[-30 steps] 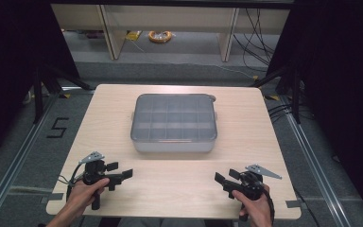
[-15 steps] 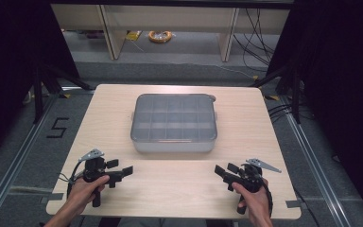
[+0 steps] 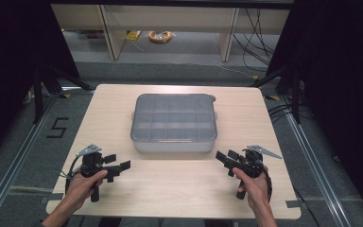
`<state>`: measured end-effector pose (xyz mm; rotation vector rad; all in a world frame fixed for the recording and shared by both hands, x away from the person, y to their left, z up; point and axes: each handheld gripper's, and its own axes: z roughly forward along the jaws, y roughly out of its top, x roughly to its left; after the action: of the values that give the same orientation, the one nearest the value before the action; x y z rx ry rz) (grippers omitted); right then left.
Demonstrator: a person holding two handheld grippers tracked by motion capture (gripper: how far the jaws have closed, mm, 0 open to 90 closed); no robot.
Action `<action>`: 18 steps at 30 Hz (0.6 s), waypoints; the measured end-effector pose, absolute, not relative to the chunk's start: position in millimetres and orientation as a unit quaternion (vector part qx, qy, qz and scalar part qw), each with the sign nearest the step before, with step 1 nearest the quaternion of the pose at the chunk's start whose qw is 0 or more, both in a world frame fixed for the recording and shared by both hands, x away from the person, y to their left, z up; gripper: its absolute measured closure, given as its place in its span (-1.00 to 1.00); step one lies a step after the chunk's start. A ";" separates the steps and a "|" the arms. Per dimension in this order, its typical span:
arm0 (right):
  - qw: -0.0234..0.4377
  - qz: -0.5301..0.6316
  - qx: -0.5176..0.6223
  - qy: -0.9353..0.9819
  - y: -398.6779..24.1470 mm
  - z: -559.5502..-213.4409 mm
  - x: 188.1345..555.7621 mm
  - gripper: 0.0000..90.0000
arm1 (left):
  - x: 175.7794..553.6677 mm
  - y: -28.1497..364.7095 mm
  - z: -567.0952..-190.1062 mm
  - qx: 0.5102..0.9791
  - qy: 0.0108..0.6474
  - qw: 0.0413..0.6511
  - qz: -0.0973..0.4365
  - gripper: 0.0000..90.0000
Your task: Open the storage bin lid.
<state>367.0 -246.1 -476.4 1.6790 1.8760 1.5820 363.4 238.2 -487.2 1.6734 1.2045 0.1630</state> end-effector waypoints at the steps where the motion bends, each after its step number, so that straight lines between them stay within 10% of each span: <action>1: 0.084 0.530 0.563 0.629 -246.1 -476.4 367.0 -0.24 | 363.4 238.2 -487.2 0.695 0.500 0.511 0.068 -0.66; 18: 0.082 0.539 0.566 0.618 -246.2 -463.1 404.5 -0.11 | 397.2 242.2 -476.4 0.677 0.514 0.521 0.070 -0.56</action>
<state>404.5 -246.2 -463.1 1.6910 1.8473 1.6090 397.2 242.2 -476.4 1.6232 1.2321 0.1674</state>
